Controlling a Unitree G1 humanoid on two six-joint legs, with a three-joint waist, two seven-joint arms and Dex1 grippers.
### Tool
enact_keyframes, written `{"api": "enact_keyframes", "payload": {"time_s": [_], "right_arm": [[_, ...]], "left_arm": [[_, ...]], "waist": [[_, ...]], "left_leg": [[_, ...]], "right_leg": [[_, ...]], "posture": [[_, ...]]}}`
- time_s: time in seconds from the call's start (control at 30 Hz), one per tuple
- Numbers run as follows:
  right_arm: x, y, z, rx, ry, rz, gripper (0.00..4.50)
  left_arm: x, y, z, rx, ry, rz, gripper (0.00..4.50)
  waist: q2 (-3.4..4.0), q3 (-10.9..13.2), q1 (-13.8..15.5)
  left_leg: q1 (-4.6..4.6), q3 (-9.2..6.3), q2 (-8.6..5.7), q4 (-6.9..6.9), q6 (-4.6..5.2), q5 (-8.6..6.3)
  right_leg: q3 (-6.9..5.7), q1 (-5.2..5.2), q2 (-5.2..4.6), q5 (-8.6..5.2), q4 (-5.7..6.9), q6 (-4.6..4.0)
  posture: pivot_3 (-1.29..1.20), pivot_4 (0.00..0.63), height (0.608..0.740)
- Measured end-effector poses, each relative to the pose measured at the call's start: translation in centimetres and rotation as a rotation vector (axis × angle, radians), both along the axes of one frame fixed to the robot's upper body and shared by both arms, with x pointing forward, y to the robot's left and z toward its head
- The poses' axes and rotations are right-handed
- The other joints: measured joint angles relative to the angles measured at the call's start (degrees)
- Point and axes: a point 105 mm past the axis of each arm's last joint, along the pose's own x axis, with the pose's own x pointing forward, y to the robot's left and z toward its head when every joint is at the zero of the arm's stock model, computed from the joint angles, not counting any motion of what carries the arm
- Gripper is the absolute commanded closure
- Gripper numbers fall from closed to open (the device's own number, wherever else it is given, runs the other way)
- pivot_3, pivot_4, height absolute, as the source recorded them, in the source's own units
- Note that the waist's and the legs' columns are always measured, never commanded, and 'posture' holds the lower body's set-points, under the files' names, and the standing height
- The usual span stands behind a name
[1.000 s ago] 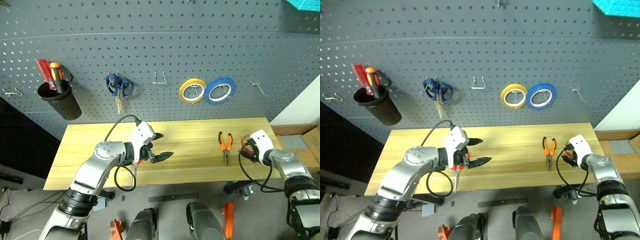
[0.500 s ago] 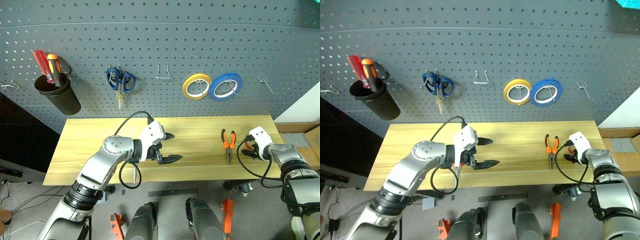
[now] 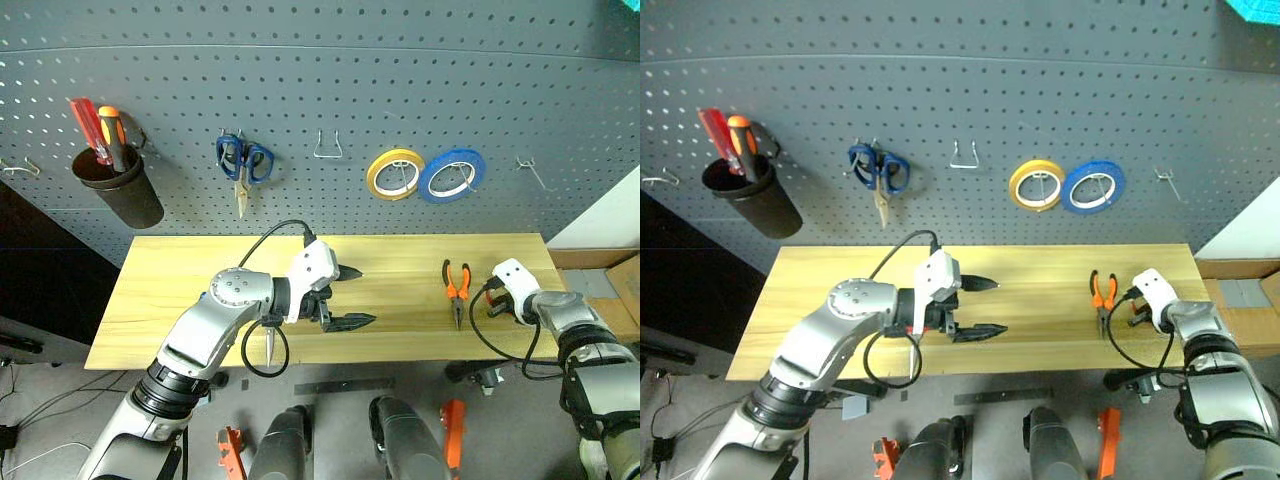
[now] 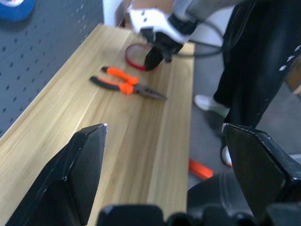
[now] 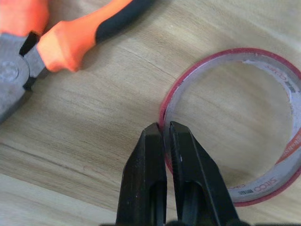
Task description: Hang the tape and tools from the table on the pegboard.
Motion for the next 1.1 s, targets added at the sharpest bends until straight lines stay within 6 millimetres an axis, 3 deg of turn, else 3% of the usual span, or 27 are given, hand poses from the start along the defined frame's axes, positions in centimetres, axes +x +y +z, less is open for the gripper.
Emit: {"api": "enact_keyframes", "payload": {"time_s": [0.17, 0.23, 0.3, 0.47, 0.6, 0.8, 1.1], "right_arm": [[-1.5, -0.1, 0.1, 0.008, -0.102, 0.025, 4.47], [-2.4, 0.3, 1.2, 0.004, -0.183, 0.031, 4.47], [-3.1, 0.5, 3.5, -0.042, -0.305, 0.015, 4.47], [-4.4, 3.1, 12.8, -0.091, -0.71, -0.061, 4.47], [-4.8, 6.0, 17.0, -0.068, -0.884, -0.074, 4.47], [-1.9, 6.8, 21.7, 0.011, -1.013, -0.085, 4.47], [3.3, 4.7, 21.0, 0.243, -0.929, -0.158, 4.47]], "left_arm": [[-0.2, -0.7, 0.9, -0.055, 0.006, -0.012, 0.25], [-0.1, -1.1, 1.6, -0.078, -0.016, -0.013, 0.25], [0.1, -1.7, 2.5, -0.107, -0.04, -0.011, 0.25], [0.2, -2.8, 4.8, -0.198, -0.079, -0.032, 0.25], [0.2, -3.2, 5.6, -0.221, -0.086, -0.05, 0.25], [0.9, -4.2, 6.7, -0.258, -0.09, -0.069, 0.25], [1.5, -5.0, 6.9, -0.265, -0.149, -0.077, 0.25]], "waist": [[0.07, 0.0, 0.2], [0.29, 0.0, 0.4], [0.49, 0.1, 0.5], [0.55, 0.1, -0.4], [0.6, 0.2, -0.4], [0.59, 0.2, -0.5], [0.64, 0.2, -0.5]], "left_leg": [[-0.09, -0.07, 0.0, -0.01, -0.02, -0.01], [-0.6, -0.11, -0.02, 0.02, -0.03, 0.0], [-1.03, -0.11, -0.04, 0.19, -0.04, 0.01], [-0.93, -0.07, 0.06, 0.24, -0.05, -0.01], [-0.93, 0.02, 0.05, 0.36, -0.04, 0.0], [-0.97, 0.19, 0.04, 0.7, 0.04, -0.01], [-1.03, 0.31, 0.03, 0.65, 0.24, -0.13]], "right_leg": [[-0.04, -0.1, 0.0, 0.0, 0.04, 0.02], [0.01, -0.61, -0.04, 0.02, 0.14, 0.04], [0.1, -1.11, -0.06, 0.09, 0.3, 0.13], [0.25, -1.13, 0.05, 0.0, 0.33, 0.43], [0.27, -1.12, 0.08, 0.05, 0.35, 0.46], [0.29, -1.0, 0.08, 0.25, 0.27, 0.44], [0.3, -1.03, 0.06, 0.42, 0.24, 0.14]], "posture": [[-0.11, 0.264, 0.74], [-0.12, 0.266, 0.74], [-0.14, 0.271, 0.74], [-0.2, 0.281, 0.74], [-0.21, 0.278, 0.74], [-0.21, 0.272, 0.74], [-0.19, 0.271, 0.74]]}}
